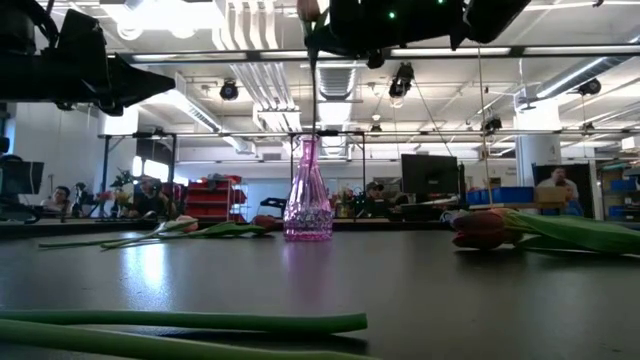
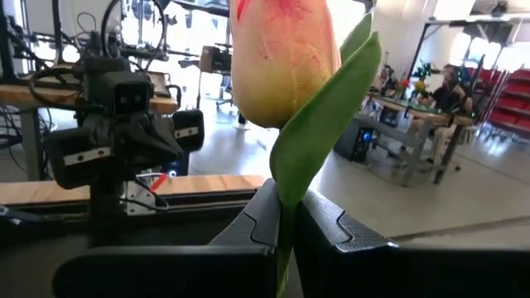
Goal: Sort flowers into vase by color
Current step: Put the purple flower into the purple vase
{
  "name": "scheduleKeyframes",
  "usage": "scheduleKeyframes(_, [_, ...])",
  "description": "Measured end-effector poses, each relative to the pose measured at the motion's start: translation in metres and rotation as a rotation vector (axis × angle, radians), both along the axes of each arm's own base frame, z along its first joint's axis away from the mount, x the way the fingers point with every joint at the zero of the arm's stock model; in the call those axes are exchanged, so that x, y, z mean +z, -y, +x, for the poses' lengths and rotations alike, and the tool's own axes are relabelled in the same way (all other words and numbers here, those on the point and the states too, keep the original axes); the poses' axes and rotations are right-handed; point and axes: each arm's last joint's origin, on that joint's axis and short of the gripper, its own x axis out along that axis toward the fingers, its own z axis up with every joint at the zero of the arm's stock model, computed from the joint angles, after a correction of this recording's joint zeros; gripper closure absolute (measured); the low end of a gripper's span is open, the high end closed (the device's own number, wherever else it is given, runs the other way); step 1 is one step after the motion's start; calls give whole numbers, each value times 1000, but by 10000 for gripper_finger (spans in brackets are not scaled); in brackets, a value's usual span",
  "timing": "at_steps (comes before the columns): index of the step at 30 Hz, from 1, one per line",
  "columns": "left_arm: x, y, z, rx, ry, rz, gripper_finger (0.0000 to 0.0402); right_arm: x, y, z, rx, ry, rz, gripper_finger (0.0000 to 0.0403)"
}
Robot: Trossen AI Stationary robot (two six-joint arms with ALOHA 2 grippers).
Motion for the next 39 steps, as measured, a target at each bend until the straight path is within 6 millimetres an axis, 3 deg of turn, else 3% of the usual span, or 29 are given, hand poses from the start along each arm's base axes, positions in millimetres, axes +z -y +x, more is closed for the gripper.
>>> scheduleKeyframes(8, [0, 0, 0, 0, 0, 0, 402, -15, 2, -4, -5, -36, 48, 390])
scheduleKeyframes(19, [0, 0, 0, 0, -3, -1, 402, -40, 11, 15, -24, -108, 40, 390])
scheduleKeyframes(26, [-1, 0, 1, 1, -13, 2, 402, -42, 13, 22, -49, -124, 19, 386])
scheduleKeyframes(39, [-2, 0, 2, 1, -26, 3, 402, -33, 12, 13, -68, -190, 24, 248])
